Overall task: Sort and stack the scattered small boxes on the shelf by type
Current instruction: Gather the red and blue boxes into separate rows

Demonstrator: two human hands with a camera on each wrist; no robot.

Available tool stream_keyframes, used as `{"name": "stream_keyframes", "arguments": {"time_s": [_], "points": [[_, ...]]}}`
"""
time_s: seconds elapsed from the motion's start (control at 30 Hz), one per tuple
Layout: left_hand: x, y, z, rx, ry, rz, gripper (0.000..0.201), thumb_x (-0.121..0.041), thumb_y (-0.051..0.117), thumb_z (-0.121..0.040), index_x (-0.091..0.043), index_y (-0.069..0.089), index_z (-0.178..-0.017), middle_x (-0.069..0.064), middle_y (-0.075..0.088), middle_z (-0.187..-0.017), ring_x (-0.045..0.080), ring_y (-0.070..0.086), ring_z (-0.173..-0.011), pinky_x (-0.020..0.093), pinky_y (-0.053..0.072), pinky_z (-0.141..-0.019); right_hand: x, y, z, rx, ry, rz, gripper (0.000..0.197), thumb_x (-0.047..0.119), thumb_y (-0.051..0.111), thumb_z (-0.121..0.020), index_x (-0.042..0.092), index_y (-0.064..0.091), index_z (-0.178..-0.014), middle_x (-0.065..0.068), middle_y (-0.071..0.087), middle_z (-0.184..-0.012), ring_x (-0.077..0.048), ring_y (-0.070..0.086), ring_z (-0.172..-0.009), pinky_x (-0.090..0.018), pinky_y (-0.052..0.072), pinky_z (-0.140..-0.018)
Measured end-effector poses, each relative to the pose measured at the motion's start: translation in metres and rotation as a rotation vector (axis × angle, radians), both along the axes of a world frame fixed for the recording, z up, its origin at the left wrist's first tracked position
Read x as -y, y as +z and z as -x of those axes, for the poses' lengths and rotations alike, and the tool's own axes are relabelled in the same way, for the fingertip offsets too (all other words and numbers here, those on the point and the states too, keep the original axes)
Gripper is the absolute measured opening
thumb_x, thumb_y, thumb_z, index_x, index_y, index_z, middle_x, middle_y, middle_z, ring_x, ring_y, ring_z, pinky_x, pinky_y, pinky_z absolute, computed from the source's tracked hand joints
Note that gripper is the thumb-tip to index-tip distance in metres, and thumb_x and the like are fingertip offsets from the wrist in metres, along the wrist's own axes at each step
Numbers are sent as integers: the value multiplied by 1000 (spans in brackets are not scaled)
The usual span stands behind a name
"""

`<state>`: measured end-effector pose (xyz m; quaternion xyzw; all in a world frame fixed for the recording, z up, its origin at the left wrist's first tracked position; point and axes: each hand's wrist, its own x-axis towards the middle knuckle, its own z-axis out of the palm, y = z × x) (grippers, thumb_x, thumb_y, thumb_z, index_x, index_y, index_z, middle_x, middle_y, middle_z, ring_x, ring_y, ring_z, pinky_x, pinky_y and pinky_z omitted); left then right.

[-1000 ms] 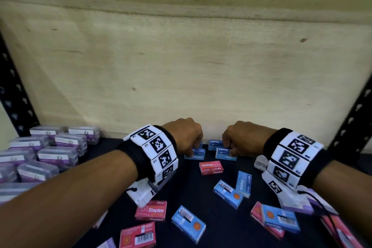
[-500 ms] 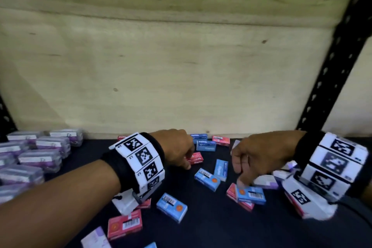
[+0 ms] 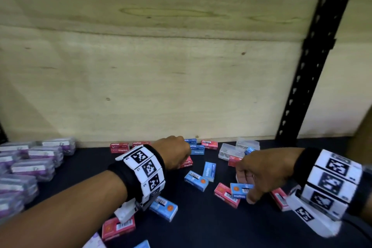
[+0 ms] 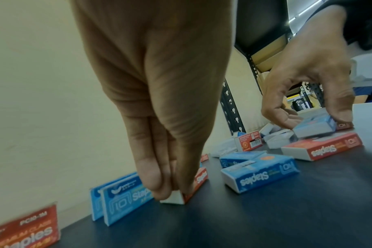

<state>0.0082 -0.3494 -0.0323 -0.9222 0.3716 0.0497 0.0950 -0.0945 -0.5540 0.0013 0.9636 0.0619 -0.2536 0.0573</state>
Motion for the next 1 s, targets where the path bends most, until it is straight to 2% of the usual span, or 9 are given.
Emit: {"name": "stream_keyframes", "arguments": {"time_s": [0.1, 0.23, 0.4, 0.5, 0.67, 0.8, 0.87, 0.93, 1.0], "points": [[-4, -3, 0, 8, -7, -4, 20, -16, 64, -91, -16, 65, -111, 9, 60, -113, 26, 59, -99, 34, 49, -78, 8, -1, 11, 9, -17, 44, 37, 51, 74, -79, 31, 55, -103, 15, 53, -82, 0, 47, -69, -19, 36, -58], [-7, -3, -2, -6, 15, -5, 28, -20, 69, -89, -22, 62, -116, 7, 58, -119, 26, 58, -106, 33, 45, -79, 22, -6, 25, 0, -63, 17, 36, 49, 76, -78, 29, 58, -102, 11, 62, -90, -4, 54, -76, -21, 43, -65], [-7, 0, -1, -34, 31, 10, 30, -20, 73, -86, -18, 61, -114, 7, 58, -117, 24, 58, -101, 28, 40, -74, 34, -14, 36, 0, -93, 51, 40, 53, 76, -74, 34, 57, -103, 10, 65, -97, -6, 55, -80, -21, 42, -64], [-9, 0, 0, -61, 56, 21, 32, -21, 75, -83, -15, 60, -111, 6, 61, -113, 22, 57, -94, 29, 43, -73, 35, -14, 37, 23, -87, 38, 43, 57, 72, -76, 33, 56, -108, 12, 66, -100, -5, 55, -81, -20, 41, -65], [-23, 1, 0, -131, 140, 16, 47, -29, 81, -78, -17, 58, -118, 2, 64, -111, 21, 61, -98, 31, 48, -80, 19, -14, 25, 123, -1, -38, 37, 61, 65, -82, 34, 53, -105, 14, 61, -97, -10, 58, -89, -29, 50, -82], [-37, 3, 0, -164, 168, -9, 42, -30, 79, -79, -19, 65, -117, 0, 67, -110, 19, 63, -97, 32, 52, -84, -2, -24, 15, 117, 44, -91, 50, 64, 67, -78, 32, 53, -115, 12, 61, -103, -12, 64, -90, -35, 53, -85], [-44, 2, 0, -191, 176, -9, 38, -29, 78, -80, -21, 66, -115, -3, 67, -109, 17, 63, -97, 31, 52, -86, -10, -27, 13, 115, 54, -72, 54, 63, 69, -78, 30, 53, -118, 9, 61, -110, -15, 63, -94, -32, 52, -81], [-51, 1, -1, -203, 176, -9, 36, -31, 78, -80, -23, 66, -113, -7, 64, -103, 14, 61, -94, 27, 50, -82, -16, -28, 12, 121, 68, -14, 55, 61, 68, -81, 23, 56, -119, 3, 63, -113, -16, 62, -92, -27, 47, -69], [-56, 1, -1, -213, 186, 1, 36, -37, 78, -79, -25, 67, -111, -9, 62, -99, 12, 60, -91, 24, 47, -79, -18, -29, 9, 126, 80, 18, 56, 61, 66, -82, 16, 63, -114, -3, 67, -111, -20, 64, -91, -30, 48, -69]]}}
